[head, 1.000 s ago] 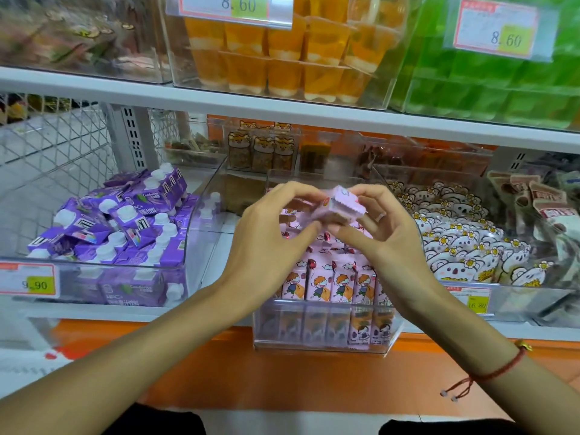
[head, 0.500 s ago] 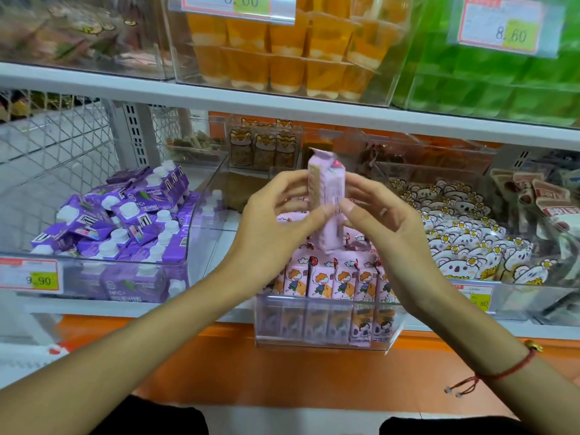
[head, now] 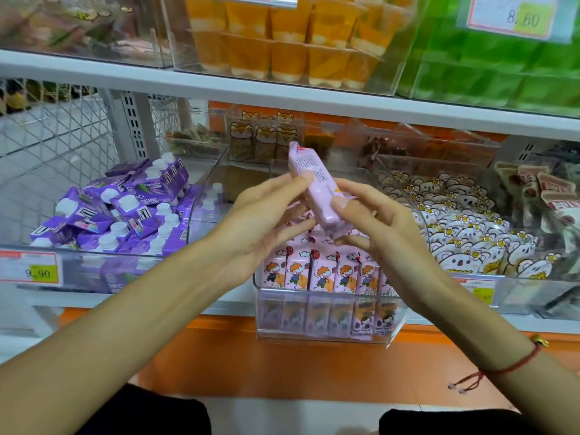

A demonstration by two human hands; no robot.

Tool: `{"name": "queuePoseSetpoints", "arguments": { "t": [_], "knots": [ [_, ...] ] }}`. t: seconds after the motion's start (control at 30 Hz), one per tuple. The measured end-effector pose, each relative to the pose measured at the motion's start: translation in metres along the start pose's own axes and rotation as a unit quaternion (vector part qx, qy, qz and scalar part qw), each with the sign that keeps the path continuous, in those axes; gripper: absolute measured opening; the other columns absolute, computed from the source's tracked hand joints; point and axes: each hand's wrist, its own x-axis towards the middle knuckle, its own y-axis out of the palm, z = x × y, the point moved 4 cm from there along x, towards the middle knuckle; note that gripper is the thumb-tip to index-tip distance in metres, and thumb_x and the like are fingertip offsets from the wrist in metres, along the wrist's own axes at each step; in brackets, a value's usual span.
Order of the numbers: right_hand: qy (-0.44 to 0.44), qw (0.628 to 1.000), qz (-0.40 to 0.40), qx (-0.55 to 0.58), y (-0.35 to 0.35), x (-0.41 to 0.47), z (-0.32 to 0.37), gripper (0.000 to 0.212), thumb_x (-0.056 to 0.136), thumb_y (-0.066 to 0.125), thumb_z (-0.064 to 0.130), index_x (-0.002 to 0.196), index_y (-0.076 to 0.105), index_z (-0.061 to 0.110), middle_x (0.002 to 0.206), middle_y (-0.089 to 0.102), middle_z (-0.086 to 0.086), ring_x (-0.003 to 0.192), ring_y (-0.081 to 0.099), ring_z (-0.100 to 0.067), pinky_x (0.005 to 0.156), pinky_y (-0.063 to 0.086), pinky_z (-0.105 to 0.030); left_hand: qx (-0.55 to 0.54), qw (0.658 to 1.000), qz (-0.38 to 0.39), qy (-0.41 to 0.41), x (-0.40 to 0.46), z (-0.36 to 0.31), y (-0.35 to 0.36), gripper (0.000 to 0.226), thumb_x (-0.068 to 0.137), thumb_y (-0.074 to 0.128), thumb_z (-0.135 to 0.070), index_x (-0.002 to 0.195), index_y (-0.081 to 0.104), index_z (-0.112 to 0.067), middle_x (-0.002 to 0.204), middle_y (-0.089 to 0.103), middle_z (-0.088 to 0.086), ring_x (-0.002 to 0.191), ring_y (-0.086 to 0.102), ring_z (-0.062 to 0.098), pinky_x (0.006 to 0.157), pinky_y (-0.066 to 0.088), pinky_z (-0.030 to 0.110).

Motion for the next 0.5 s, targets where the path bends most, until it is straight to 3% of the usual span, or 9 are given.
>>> {"name": "queuePoseSetpoints", "arguments": {
  "t": [0.13, 0.27, 0.4, 0.5],
  "knots": [
    [-0.061, 0.986, -0.083, -0.132, -0.001, -0.003, 0.001, 0.035, 0.082, 0.072, 0.018, 0.116, 0.063, 0.026, 0.102, 0.064, 0.002, 0.085, 0.060, -0.007, 0.069, 0.050, -0.014, 0.155, 0.982, 0.005, 0.111, -0.003, -0.006, 0.001, 0.029, 0.096, 0.055, -0.024, 0.125, 0.060, -0.026, 0.115, 0.069, -0.009, 0.105, 0.064, 0.003, 0.090, 0.053, 0.025],
    [-0.134, 0.969, -0.084, -0.188, 0.007, -0.006, 0.005, 0.041, 0.078, 0.076, 0.012, 0.109, 0.059, 0.033, 0.102, 0.060, 0.000, 0.080, 0.056, -0.009, 0.064, 0.048, -0.014, 0.182, 0.962, -0.011, 0.205, -0.008, -0.007, 0.008, 0.030, 0.088, 0.066, -0.023, 0.118, 0.061, -0.028, 0.108, 0.070, -0.011, 0.098, 0.066, 0.003, 0.080, 0.054, 0.016],
    [-0.112, 0.979, -0.037, -0.168, 0.008, -0.004, 0.005, 0.047, 0.081, 0.071, 0.027, 0.123, 0.051, 0.031, 0.104, 0.060, 0.008, 0.091, 0.058, -0.010, 0.077, 0.051, -0.022, 0.228, 0.936, -0.012, 0.269, -0.005, -0.010, 0.003, 0.041, 0.087, 0.069, -0.021, 0.124, 0.053, -0.025, 0.109, 0.067, -0.011, 0.101, 0.064, 0.002, 0.078, 0.051, 0.013],
    [-0.123, 0.980, -0.046, -0.151, 0.002, -0.004, 0.009, 0.055, 0.087, 0.060, 0.032, 0.137, 0.036, 0.034, 0.111, 0.057, 0.026, 0.102, 0.057, 0.003, 0.084, 0.048, -0.015, 0.325, 0.898, -0.009, 0.296, -0.003, -0.007, 0.001, 0.038, 0.083, 0.072, -0.028, 0.114, 0.049, -0.027, 0.110, 0.063, -0.013, 0.103, 0.061, 0.000, 0.086, 0.051, 0.019]
  ]
}}
